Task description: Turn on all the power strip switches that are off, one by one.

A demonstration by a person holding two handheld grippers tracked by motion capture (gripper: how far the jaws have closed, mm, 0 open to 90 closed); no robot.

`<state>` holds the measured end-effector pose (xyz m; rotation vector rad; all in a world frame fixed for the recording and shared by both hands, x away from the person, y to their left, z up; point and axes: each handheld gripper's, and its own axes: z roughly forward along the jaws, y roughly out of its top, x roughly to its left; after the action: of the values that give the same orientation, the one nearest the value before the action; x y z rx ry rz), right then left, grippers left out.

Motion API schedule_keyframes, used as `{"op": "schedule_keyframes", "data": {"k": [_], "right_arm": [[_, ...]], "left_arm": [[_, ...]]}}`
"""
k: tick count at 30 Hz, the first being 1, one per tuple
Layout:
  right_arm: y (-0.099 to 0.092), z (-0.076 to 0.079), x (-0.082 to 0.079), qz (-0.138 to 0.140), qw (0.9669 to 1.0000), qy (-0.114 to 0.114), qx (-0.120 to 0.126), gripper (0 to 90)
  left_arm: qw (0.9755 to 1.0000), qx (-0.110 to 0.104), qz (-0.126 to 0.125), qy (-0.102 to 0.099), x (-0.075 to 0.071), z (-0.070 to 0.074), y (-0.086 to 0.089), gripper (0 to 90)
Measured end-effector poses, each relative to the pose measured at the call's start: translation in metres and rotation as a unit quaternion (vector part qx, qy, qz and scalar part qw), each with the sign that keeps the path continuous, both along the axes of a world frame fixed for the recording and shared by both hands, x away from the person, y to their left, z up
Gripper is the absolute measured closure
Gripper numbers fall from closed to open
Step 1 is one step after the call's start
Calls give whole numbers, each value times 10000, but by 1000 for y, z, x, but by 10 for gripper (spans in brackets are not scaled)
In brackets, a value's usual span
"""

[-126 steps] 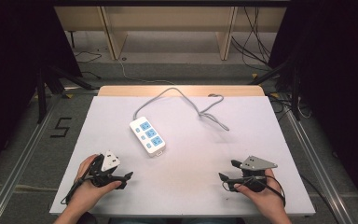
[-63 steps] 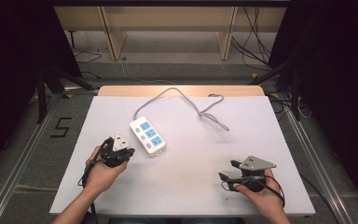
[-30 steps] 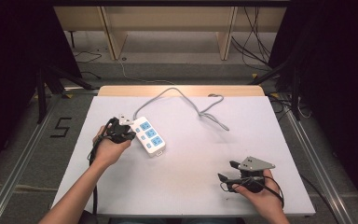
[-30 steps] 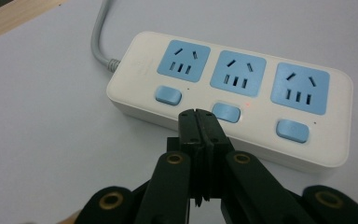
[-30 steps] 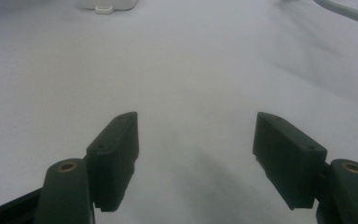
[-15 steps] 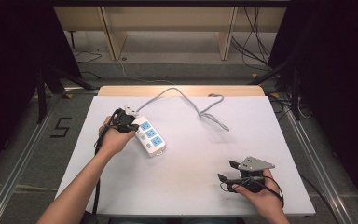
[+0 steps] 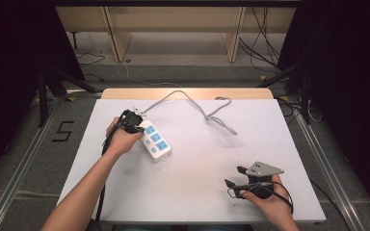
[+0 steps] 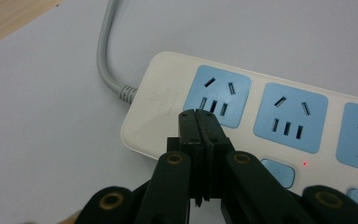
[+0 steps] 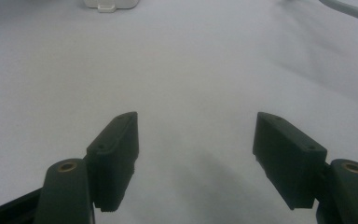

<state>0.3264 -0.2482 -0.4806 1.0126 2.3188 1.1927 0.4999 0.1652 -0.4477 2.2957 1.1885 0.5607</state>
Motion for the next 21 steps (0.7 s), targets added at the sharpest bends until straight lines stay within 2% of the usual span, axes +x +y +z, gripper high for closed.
{"op": "schedule_keyframes", "data": {"k": [6,9,10,14,19,20,21], "right_arm": [[0,0,0,1,10000,1,-4,323],[0,0,0,4,10000,-2,-4,323],[0,0,0,7,10000,-1,-4,323],[1,0,0,8,10000,3,-8,323],[0,0,0,3,10000,-5,-16,322],[0,0,0,3,10000,-5,-16,322],[0,0,-1,0,10000,-2,-7,323]], "left_arm": [[10000,39,40,56,2,1,-2,896],[9999,124,4,91,3,1,-4,897],[9997,234,-48,105,3,1,-5,897],[9996,273,-63,76,3,0,-7,898],[9994,322,17,99,3,0,-8,899],[9993,365,25,95,3,0,-9,899],[9982,585,47,100,3,0,-9,899]]}}
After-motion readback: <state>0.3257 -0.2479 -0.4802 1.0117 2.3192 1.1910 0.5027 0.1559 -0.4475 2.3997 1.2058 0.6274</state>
